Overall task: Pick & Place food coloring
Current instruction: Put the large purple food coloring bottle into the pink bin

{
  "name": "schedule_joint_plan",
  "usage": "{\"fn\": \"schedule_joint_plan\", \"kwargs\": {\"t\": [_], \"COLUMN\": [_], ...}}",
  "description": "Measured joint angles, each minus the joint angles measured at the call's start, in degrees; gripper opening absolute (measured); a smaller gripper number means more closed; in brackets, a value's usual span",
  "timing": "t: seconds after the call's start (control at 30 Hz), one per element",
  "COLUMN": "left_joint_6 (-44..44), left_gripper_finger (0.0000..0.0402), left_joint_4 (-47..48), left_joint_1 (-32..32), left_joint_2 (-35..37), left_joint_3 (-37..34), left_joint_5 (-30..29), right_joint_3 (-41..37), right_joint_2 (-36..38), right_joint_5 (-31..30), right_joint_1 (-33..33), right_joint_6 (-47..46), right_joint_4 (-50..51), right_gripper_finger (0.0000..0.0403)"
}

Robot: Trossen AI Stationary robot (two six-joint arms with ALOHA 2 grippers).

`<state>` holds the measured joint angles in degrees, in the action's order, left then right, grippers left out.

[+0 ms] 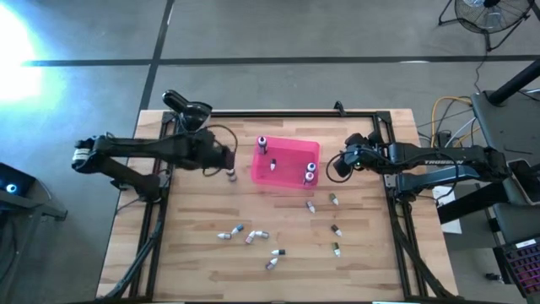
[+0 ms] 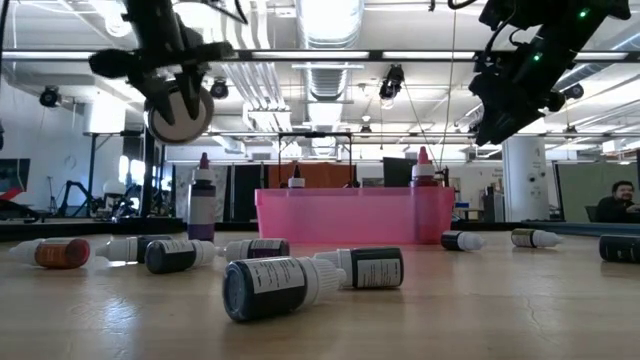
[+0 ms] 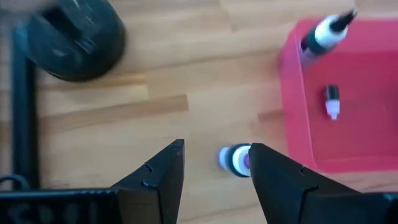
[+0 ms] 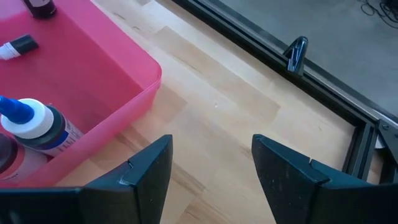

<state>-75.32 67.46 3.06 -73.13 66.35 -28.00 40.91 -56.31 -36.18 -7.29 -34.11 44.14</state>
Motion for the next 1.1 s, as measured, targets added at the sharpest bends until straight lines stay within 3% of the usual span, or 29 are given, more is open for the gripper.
{"fn": "schedule_joint_plan", "kwargs": {"t": [0.37, 0.63, 1.1], "left_joint_6": [9.2, 11.0, 10.2], "left_gripper_finger": [0.0154, 0.0154, 0.0154], "left_joint_4": [-5.6, -12.7, -9.5], "left_joint_1": [4.3, 4.4, 4.8], "left_joint_2": [-8.1, -11.5, -10.1], "left_joint_3": [-2.0, -2.0, -2.0], "left_joint_5": [10.1, 10.0, 6.8], "right_joint_3": [0.0, -0.3, -1.0], "right_joint_2": [0.0, 0.0, 0.0], "right_joint_5": [0.0, 0.0, 0.0], "right_joint_1": [0.0, 0.0, 0.0], "right_joint_6": [-3.3, -3.4, -3.2], "right_joint_4": [0.0, 0.0, 0.1], "right_gripper_finger": [0.0214, 0.0214, 0.0214]}}
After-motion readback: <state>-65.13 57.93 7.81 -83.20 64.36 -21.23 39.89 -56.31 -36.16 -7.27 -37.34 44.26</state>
